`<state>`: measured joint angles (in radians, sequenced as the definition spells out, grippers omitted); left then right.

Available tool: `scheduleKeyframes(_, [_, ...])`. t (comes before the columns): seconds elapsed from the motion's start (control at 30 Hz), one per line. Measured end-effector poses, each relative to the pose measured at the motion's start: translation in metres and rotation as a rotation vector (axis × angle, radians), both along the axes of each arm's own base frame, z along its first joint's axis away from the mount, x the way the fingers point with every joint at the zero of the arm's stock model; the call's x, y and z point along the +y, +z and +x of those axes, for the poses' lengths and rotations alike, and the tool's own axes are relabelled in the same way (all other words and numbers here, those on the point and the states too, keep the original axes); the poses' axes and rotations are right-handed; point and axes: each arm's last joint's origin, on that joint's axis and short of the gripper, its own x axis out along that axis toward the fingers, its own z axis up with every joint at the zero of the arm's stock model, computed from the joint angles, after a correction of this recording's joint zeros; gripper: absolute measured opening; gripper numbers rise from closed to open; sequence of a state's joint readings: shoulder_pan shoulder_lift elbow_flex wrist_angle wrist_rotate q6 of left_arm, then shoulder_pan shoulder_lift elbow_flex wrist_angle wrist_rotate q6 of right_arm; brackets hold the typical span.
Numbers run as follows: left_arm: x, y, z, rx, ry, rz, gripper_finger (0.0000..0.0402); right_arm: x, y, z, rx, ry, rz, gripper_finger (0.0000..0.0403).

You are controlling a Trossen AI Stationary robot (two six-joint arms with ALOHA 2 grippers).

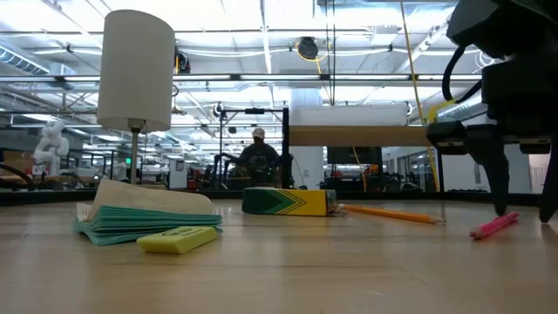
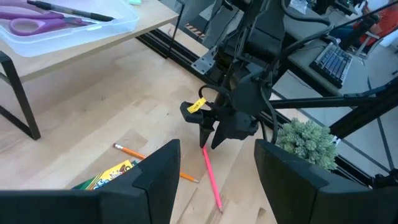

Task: Pick & place school supplies into a supply box
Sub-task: Put the pink pencil into the purple supply box on the shelf

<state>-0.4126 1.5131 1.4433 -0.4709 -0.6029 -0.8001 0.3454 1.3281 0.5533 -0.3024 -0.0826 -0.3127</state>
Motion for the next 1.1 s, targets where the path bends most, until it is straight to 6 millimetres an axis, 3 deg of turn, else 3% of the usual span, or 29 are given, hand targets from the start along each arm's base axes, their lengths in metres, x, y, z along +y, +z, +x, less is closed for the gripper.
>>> scheduleKeyframes(0.8, [0.000,0.000,0.000,-0.004,0.008,-0.017,0.0209,0.004,-0.011,0.008,0.016,-0.026,0.034,0.0035])
scheduleKeyframes(1.1, [0.000,0.000,0.000,-0.004,0.007,-0.017,0.0209,0.003,-0.011,0.007,0.020,-0.035,0.038,0.0023])
